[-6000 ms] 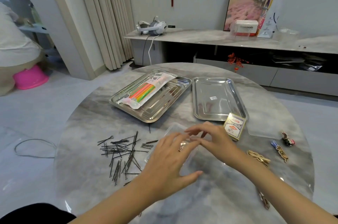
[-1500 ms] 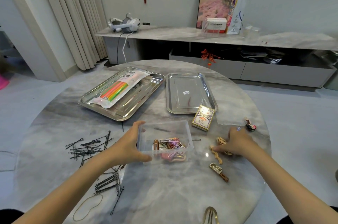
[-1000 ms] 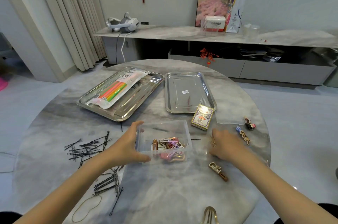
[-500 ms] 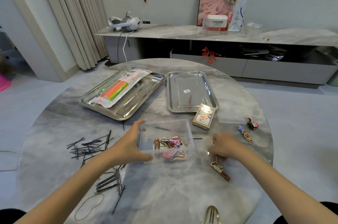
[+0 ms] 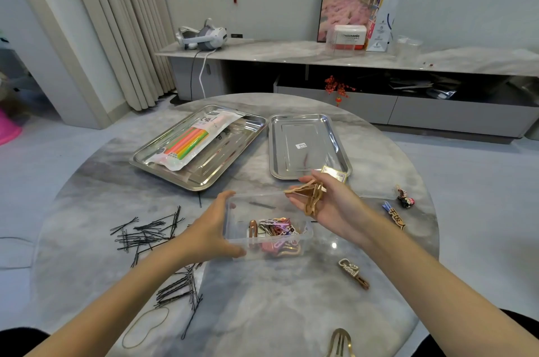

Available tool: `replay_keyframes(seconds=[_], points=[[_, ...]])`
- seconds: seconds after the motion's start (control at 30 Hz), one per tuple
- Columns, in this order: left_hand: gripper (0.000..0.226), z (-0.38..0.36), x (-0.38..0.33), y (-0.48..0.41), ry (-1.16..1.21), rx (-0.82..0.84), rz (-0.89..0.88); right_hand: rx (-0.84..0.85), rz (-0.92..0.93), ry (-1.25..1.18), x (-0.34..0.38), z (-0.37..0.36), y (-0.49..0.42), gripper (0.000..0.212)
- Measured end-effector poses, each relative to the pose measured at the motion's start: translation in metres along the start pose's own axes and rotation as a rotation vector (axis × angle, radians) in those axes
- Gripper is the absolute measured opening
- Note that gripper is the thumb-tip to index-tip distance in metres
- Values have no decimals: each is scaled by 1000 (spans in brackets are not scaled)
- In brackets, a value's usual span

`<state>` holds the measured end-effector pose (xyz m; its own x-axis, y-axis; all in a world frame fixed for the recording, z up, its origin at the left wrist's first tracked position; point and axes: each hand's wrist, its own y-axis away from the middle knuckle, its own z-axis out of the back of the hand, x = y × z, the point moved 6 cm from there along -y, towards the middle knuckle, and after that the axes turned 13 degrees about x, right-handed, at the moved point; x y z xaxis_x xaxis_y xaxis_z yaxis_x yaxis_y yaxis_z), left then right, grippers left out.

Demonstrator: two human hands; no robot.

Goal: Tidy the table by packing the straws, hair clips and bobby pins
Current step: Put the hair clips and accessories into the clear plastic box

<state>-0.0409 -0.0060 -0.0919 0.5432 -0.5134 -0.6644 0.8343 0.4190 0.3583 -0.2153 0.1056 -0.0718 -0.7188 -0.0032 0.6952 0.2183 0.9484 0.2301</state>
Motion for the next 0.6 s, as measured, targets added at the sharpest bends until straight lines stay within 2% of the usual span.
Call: replay_keyframes(seconds=[0.27, 0.5, 0.6], points=[[111, 1, 1, 0, -12, -4, 0, 63, -64, 260, -2, -7, -3, 46], [112, 1, 2, -1, -11, -16, -4, 92, -51, 239, 2, -4, 3, 34], [112, 1, 3, -1, -6, -15, -4, 5, -11, 344, 12, 7, 8, 27]])
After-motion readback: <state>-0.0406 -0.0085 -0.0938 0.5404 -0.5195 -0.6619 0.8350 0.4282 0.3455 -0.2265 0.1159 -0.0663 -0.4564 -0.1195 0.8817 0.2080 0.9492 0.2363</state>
